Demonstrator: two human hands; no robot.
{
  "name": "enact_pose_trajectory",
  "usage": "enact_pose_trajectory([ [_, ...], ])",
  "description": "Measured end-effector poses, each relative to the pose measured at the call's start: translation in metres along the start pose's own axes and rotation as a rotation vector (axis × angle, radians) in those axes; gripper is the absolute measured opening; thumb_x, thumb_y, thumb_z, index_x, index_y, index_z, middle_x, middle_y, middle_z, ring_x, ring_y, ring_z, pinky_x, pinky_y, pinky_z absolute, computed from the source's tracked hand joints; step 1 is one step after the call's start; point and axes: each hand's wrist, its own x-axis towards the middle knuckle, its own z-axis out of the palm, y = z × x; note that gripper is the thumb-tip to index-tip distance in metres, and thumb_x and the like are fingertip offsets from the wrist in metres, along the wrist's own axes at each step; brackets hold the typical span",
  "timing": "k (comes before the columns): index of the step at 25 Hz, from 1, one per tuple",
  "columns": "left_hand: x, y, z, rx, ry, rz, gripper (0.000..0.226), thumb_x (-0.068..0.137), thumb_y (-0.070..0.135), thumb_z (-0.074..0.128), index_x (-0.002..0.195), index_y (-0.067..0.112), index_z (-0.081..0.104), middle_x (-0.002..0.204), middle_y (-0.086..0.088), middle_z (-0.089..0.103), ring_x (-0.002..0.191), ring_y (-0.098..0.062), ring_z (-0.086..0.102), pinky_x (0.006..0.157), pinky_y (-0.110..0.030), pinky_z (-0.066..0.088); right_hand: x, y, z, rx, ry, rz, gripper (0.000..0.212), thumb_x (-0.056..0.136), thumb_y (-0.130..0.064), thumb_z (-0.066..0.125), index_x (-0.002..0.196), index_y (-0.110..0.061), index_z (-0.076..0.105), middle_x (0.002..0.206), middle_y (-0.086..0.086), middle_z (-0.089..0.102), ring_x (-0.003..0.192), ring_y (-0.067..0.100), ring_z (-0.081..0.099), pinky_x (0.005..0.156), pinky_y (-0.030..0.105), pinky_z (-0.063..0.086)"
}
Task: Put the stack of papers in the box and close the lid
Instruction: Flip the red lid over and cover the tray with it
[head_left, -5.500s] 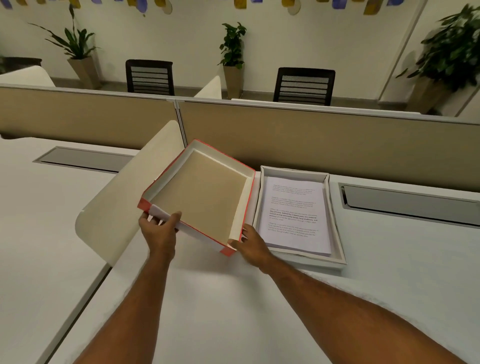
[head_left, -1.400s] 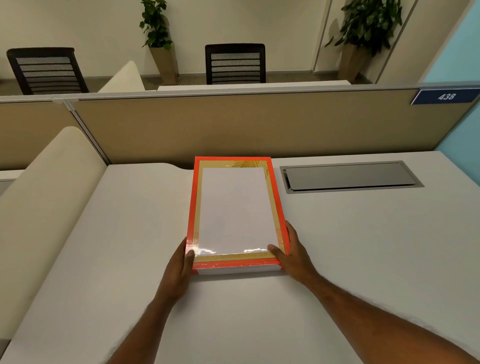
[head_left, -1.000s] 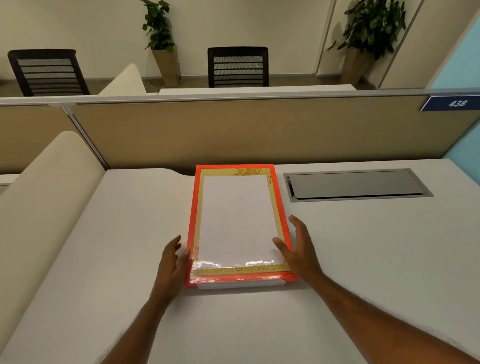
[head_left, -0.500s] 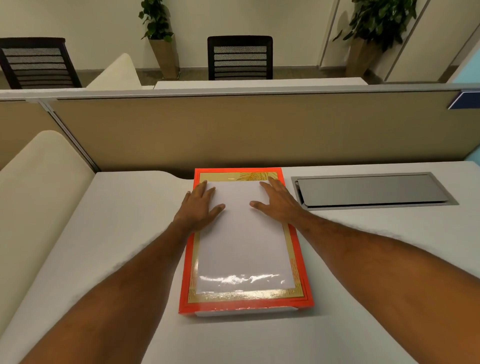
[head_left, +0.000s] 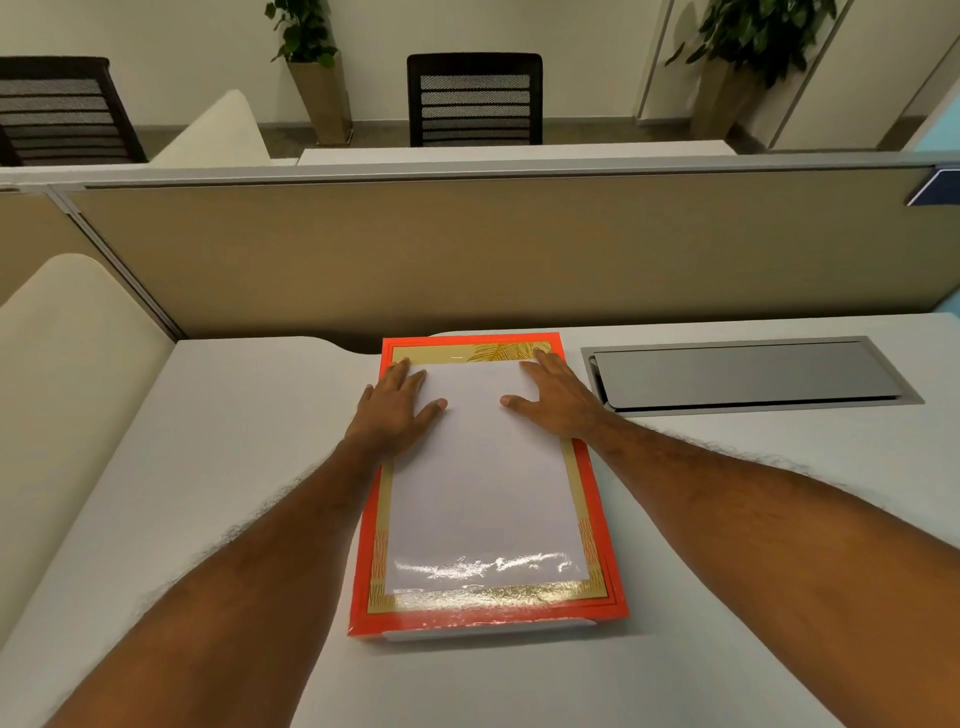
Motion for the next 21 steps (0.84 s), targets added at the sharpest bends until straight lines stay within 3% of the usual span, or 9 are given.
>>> enact_pose_trajectory([
  [5, -0.045, 0.005, 0.006, -0.008, 0.056, 0.074, 0.071, 0.095, 0.061, 0.031, 0.153, 0.019, 0.027, 0.164, -0.003, 0.015, 0.151, -0.023, 0.012, 0.123, -0.048, 0.01, -0.046, 0.004, 0.015, 0.128, 0.089, -0.009, 0.078, 0.089, -0.061, 0.051, 0.151, -0.02, 0.029, 0.165, 0.0, 0.014, 0.152, 0.021, 0.013, 0.119, 0.041, 0.022],
  [10, -0.12, 0.004, 0.035, -0.124, 0.167, 0.112, 0.068, 0.093, 0.061, 0.029, 0.148, 0.021, 0.039, 0.162, 0.0, 0.025, 0.15, -0.019, 0.019, 0.124, -0.041, 0.008, -0.122, 0.009, 0.042, 0.208, 0.152, -0.037, 0.077, 0.089, -0.061, 0.049, 0.152, -0.025, 0.026, 0.166, -0.006, 0.011, 0.152, 0.014, 0.011, 0.12, 0.035, 0.019],
  [15, -0.151, 0.002, 0.054, -0.08, 0.195, 0.127, 0.065, 0.095, 0.06, 0.029, 0.149, 0.023, 0.038, 0.162, 0.002, 0.022, 0.151, -0.016, 0.015, 0.123, -0.038, 0.004, -0.163, 0.005, 0.059, 0.074, 0.138, -0.059, 0.077, 0.092, -0.061, 0.044, 0.154, -0.021, 0.023, 0.166, -0.002, 0.007, 0.153, 0.015, 0.005, 0.124, 0.034, 0.005],
  [21, -0.155, 0.004, 0.056, -0.072, 0.207, 0.097, 0.071, 0.091, 0.067, 0.025, 0.148, 0.027, 0.037, 0.162, 0.005, 0.024, 0.15, -0.016, 0.018, 0.123, -0.038, 0.009, -0.168, 0.003, 0.061, -0.041, 0.136, -0.049, 0.078, 0.092, -0.065, 0.035, 0.155, -0.021, 0.02, 0.166, -0.001, 0.004, 0.154, 0.017, 0.001, 0.126, 0.039, 0.008],
])
